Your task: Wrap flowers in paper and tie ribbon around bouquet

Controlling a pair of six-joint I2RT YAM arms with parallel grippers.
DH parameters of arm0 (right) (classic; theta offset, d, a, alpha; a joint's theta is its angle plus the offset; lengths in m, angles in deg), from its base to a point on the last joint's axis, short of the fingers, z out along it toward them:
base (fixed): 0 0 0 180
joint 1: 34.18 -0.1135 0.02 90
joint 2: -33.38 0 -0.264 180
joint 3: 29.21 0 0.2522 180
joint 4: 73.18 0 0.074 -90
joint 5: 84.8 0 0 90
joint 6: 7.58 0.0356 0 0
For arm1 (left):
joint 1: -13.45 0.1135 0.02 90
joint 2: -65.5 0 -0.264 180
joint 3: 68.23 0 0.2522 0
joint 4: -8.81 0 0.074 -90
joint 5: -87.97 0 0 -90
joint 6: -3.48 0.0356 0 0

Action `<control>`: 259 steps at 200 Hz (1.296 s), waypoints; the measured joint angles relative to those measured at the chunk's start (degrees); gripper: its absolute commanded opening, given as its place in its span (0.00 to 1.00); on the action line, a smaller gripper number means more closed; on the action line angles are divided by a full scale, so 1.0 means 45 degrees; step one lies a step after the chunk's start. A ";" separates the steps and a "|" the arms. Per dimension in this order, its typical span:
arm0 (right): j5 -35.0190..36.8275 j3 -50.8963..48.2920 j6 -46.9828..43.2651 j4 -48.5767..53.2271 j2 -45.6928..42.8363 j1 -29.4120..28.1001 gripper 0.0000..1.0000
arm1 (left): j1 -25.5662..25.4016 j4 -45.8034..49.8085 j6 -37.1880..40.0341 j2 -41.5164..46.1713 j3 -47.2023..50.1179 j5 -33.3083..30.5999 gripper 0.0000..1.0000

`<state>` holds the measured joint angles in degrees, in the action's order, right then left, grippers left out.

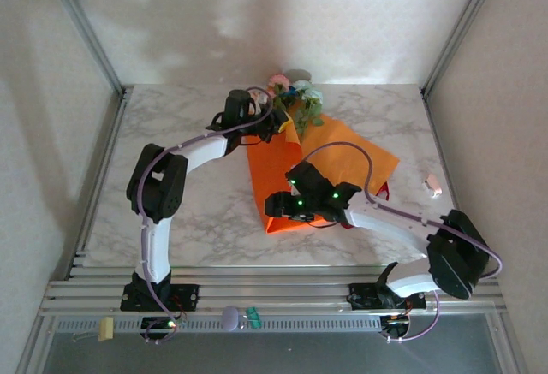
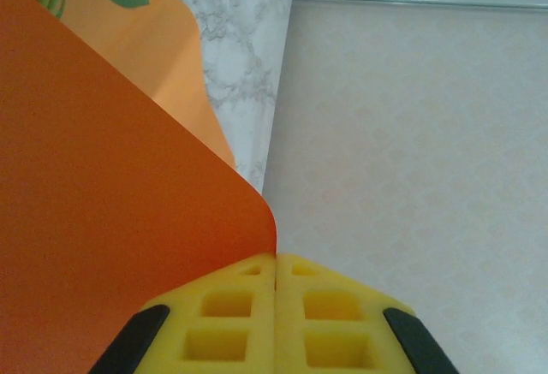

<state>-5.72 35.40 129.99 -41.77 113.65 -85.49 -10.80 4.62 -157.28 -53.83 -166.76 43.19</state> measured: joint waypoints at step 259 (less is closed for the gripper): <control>0.1413 -0.0670 0.0432 0.1559 0.1457 0.0748 0.00 | -0.1185 0.7223 0.3351 0.6319 0.3978 -0.4206 0.33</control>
<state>0.64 32.39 131.94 -34.76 120.21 -82.13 -16.13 37.12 -142.20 -25.40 -148.86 24.26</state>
